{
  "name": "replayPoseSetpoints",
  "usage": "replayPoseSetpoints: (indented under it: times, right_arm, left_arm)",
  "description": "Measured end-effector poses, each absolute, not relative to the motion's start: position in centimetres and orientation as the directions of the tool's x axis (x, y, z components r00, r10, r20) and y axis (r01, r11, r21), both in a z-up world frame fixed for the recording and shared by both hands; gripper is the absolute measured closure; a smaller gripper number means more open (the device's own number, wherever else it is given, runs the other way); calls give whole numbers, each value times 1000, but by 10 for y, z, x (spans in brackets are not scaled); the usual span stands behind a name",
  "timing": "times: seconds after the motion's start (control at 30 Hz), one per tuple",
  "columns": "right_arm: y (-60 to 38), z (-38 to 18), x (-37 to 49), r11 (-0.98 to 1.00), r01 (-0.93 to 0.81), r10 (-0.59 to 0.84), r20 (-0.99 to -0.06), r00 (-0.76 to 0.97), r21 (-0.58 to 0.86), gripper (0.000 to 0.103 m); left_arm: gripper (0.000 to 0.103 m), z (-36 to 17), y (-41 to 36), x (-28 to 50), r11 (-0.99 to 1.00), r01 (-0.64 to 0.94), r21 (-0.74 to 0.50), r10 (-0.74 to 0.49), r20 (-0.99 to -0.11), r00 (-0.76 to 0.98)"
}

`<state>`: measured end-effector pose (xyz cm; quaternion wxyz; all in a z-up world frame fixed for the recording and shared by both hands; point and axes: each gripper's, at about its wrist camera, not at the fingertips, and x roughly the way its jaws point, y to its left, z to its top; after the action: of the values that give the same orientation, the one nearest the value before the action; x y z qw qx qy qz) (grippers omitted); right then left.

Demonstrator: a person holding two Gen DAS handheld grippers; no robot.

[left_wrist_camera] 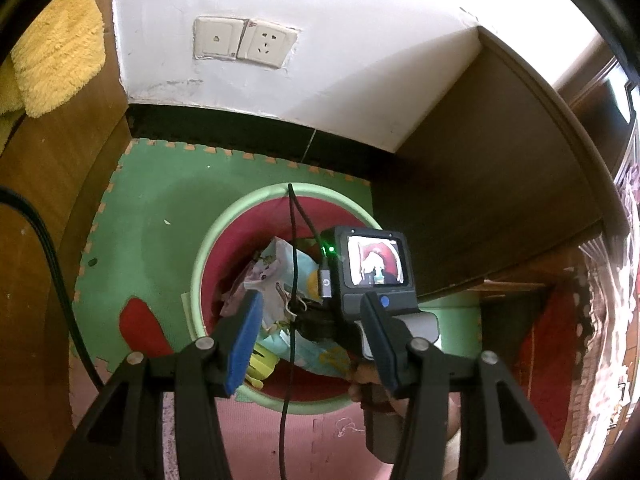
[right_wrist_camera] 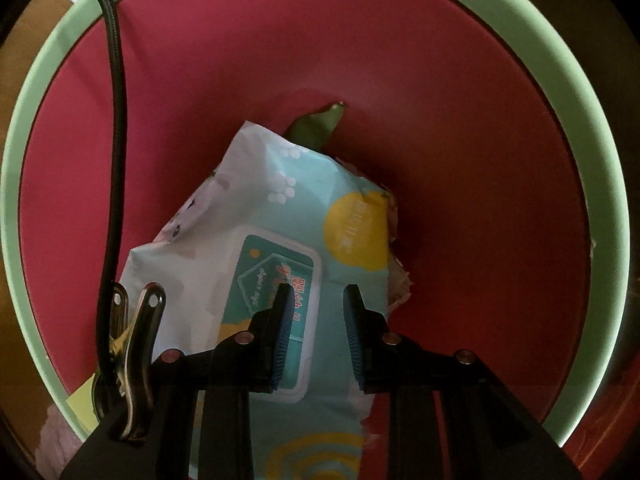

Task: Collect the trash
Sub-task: 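Open both tools to drop the wet-wipes packet into the bucket, then move both open tools from the bucket toward the white tissue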

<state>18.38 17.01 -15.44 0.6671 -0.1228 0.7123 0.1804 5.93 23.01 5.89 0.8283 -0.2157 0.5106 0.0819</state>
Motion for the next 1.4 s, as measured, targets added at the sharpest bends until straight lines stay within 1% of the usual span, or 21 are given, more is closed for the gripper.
replayPoseSetpoints:
  times: [0.1, 0.17, 0.3, 0.4, 0.53, 0.83, 0.93, 1.17, 1.4]
  right_arm:
    - [173, -150, 186, 905, -416, 75, -995, -58, 93, 77]
    - [173, -144, 178, 899, -422, 119, -992, -29, 120, 77]
    - [169, -120, 169, 886, -443, 169, -985, 26, 140, 77]
    - [160, -101, 165, 877, -444, 234, -970, 63, 183, 77]
    - [146, -72, 158, 866, -448, 300, -947, 117, 219, 73]
    - [109, -10, 144, 862, -463, 333, -920, 208, 207, 73]
    - [96, -9, 139, 865, -452, 345, -912, 222, 218, 73]
    - [60, 17, 117, 865, -438, 382, -888, 256, 246, 73]
    - [25, 39, 92, 865, -444, 387, -874, 292, 235, 73]
  left_arm:
    - [50, 59, 229, 59, 893, -356, -275, -85, -881, 465]
    - [50, 59, 229, 60, 894, -355, -275, -87, -881, 465]
    - [50, 56, 230, 60, 895, -357, -267, -80, -884, 460]
    - [50, 53, 231, 62, 891, -365, -269, -82, -888, 453]
    - [50, 54, 231, 63, 893, -362, -267, -80, -886, 457]
    - [50, 57, 229, 61, 897, -350, -269, -83, -882, 463]
    - [50, 59, 228, 61, 900, -346, -264, -78, -880, 468]
    - [50, 58, 224, 61, 906, -340, -251, -71, -883, 464]
    - [50, 56, 214, 60, 919, -324, -223, -56, -889, 455]
